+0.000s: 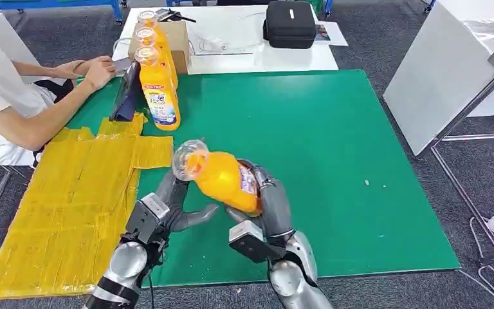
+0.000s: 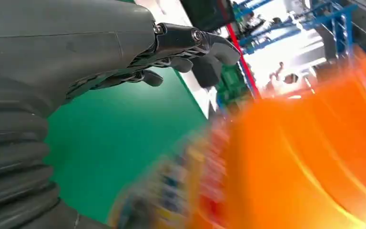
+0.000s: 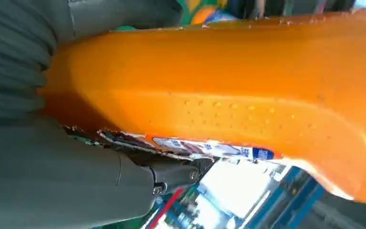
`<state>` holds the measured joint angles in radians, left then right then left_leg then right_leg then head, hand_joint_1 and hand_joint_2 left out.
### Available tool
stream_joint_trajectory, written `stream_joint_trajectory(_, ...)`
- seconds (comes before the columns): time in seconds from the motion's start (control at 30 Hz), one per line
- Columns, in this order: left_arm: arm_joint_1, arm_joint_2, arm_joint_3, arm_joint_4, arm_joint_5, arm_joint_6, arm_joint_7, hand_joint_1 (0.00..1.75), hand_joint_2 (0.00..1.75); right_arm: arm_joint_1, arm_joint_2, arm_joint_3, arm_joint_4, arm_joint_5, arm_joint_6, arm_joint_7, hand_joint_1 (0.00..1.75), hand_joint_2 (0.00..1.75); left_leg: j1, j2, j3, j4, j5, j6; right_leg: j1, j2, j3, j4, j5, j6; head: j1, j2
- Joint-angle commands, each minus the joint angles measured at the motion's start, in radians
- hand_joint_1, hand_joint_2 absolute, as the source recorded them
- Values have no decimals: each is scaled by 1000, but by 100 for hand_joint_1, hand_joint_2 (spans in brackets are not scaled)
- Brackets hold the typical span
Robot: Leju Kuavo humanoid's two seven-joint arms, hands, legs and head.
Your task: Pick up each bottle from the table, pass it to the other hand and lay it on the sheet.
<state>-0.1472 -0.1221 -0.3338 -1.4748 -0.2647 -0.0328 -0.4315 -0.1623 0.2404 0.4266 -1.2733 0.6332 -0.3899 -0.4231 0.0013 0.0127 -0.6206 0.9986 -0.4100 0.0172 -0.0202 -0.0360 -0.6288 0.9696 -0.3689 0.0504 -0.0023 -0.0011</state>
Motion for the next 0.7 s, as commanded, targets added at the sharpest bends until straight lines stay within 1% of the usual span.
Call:
stream_joint_trajectory(0.03,-33,48,-56,1,17,-2,-8,0,175,-85,25,146,200,-18,0,2,175,175,2,0,5,0,-2,-1,1,4,5,0,-2,-3,0,0)
stream_joint_trajectory(0.07,-31,50,-55,0,19,0,-9,0,175,-83,26,154,207,-18,0,-1,175,175,2,0,7,-1,-3,-2,1,5,7,-1,-2,-4,0,0)
stream_joint_trajectory(0.1,-31,52,-54,0,23,0,-11,0,175,-82,27,158,212,-21,-2,-3,175,175,1,1,5,-1,-2,-1,1,4,4,-1,-1,-2,0,0)
stream_joint_trajectory(0.23,-30,54,-56,2,36,-1,-17,0,175,-90,24,169,234,-36,-8,-7,175,175,2,-1,7,0,-3,-2,1,3,6,0,-2,-3,0,0)
stream_joint_trajectory(0.27,-28,53,-60,1,37,-2,-19,0,175,-92,23,169,237,-40,-8,-7,175,175,1,0,4,0,-1,-1,1,3,4,-1,-1,-2,0,0)
stream_joint_trajectory(0.37,-25,53,-68,-2,40,-4,-22,0,175,-93,20,169,245,-44,-6,-7,175,175,2,0,5,0,-2,-1,1,3,5,-1,-2,-3,0,0)
stream_joint_trajectory(0.4,-24,53,-68,-3,41,-4,-23,0,175,-93,20,169,247,-45,-5,-7,175,175,1,-1,3,-1,-1,-1,0,1,3,-1,-1,-2,0,0)
stream_joint_trajectory(0.43,-21,51,-66,-7,43,0,-26,0,175,-91,20,168,248,-46,-6,-8,175,175,1,-2,5,-1,-2,-1,1,2,6,-1,-2,-3,0,0)
stream_joint_trajectory(0.47,-18,47,-58,-10,49,9,-29,0,175,-89,21,169,251,-46,-8,-8,175,175,1,-1,3,-1,-1,-1,0,2,3,-1,-1,-2,0,0)
stream_joint_trajectory(0.5,-18,47,-58,-10,49,9,-29,0,175,-89,21,169,251,-46,-8,-8,175,175,1,-1,5,0,-2,-1,1,3,5,-1,-2,-3,0,0)
stream_joint_trajectory(0.53,-15,44,-54,-13,52,13,-30,173,175,-87,22,169,252,-46,-10,-8,175,175,2,0,7,0,-3,-1,1,4,7,-1,-3,-3,0,0)
stream_joint_trajectory(0.57,-12,42,-50,-17,55,17,-31,175,175,-83,22,168,252,-46,-13,-9,175,175,1,-1,4,0,-2,-1,1,2,4,-1,-2,-2,0,0)
stream_joint_trajectory(0.67,2,34,-40,-32,59,39,-37,175,175,-67,18,165,242,-47,-21,-12,175,175,2,-1,5,0,-2,-1,1,2,5,-1,-2,-3,0,0)
stream_joint_trajectory(0.7,2,34,-40,-32,59,39,-37,175,175,-67,18,165,242,-47,-21,-12,175,175,1,-1,3,-1,-1,-1,0,2,3,-1,-1,-2,0,0)
